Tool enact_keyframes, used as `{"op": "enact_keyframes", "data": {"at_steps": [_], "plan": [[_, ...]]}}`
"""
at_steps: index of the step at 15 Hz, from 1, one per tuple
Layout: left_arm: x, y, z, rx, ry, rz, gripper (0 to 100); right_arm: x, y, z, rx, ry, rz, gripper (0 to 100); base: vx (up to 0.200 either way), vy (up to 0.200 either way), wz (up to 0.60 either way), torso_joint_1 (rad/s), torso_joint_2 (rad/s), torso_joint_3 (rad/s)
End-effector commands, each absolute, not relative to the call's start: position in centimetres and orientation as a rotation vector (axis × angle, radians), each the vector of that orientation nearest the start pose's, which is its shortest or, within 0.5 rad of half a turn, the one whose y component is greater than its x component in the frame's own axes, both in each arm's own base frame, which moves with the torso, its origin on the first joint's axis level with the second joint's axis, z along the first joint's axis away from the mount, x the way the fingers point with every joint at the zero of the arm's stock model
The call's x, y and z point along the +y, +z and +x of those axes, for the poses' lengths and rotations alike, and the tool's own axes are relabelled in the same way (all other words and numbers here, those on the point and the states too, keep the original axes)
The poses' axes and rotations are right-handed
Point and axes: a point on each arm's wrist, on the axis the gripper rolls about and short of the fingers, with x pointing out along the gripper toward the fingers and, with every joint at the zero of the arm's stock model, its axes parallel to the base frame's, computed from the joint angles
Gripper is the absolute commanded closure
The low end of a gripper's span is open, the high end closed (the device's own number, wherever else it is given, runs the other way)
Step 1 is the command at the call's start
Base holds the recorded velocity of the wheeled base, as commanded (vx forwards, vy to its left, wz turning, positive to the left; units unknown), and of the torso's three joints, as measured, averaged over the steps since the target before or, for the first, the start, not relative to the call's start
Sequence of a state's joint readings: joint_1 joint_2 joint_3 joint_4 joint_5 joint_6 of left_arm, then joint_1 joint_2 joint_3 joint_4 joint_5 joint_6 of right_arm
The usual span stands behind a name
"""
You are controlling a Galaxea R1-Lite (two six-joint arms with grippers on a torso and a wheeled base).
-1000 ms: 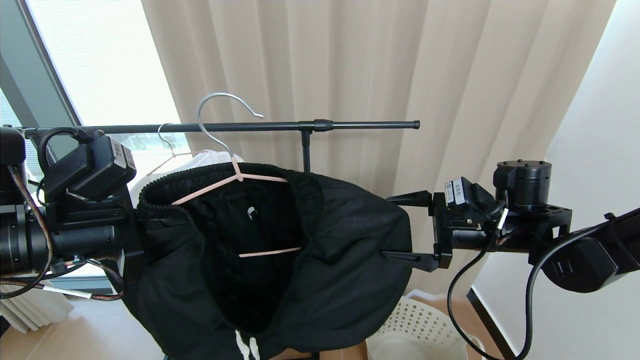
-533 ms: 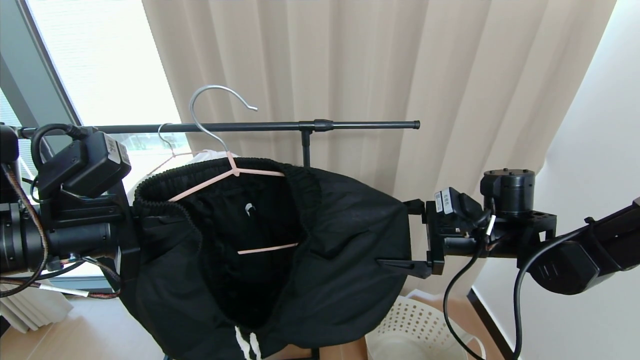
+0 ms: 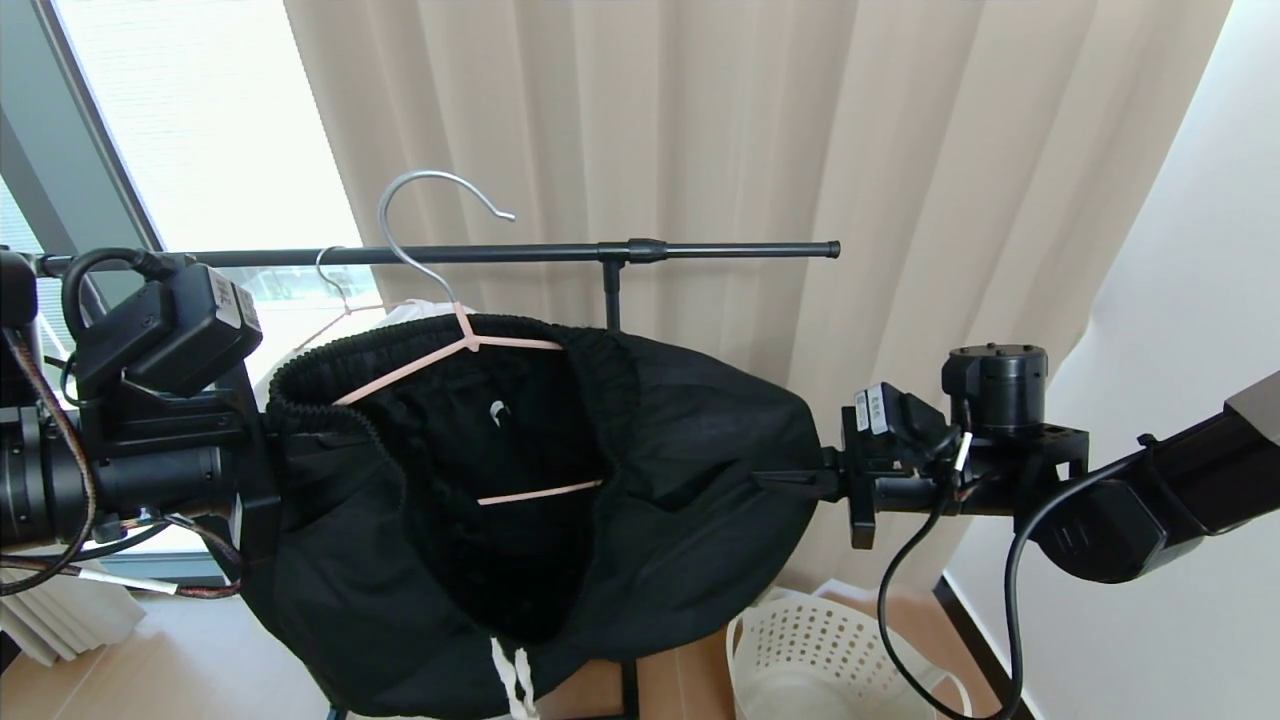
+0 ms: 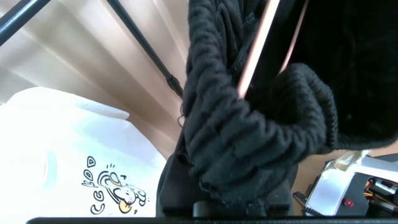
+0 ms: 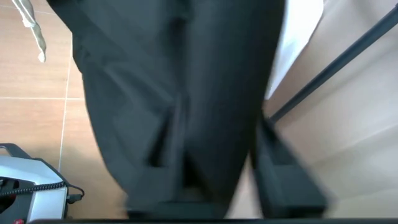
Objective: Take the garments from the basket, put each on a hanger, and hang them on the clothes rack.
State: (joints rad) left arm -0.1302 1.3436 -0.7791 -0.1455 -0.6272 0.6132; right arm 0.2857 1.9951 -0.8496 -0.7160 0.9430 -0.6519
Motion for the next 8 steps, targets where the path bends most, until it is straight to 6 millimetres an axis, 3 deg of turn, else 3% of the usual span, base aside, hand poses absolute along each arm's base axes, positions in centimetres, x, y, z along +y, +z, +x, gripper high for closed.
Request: {"op": "enact_keyframes", "data": {"at_steps": [1,8], "plan": [[-4.0,22.2,20.7,0.174,-0.844,0.469,100,11.2,10.6,33.2,0.024,1.281,-0.412,100,0.000,0.000,0.00,0.000,0.00,0.000],[-3.4,22.0,20.2,0.183,-0.819,0.465,100,9.5,10.7,34.7,0.020,1.223,-0.414,100,0.000,0.000,0.00,0.000,0.00,0.000]]}}
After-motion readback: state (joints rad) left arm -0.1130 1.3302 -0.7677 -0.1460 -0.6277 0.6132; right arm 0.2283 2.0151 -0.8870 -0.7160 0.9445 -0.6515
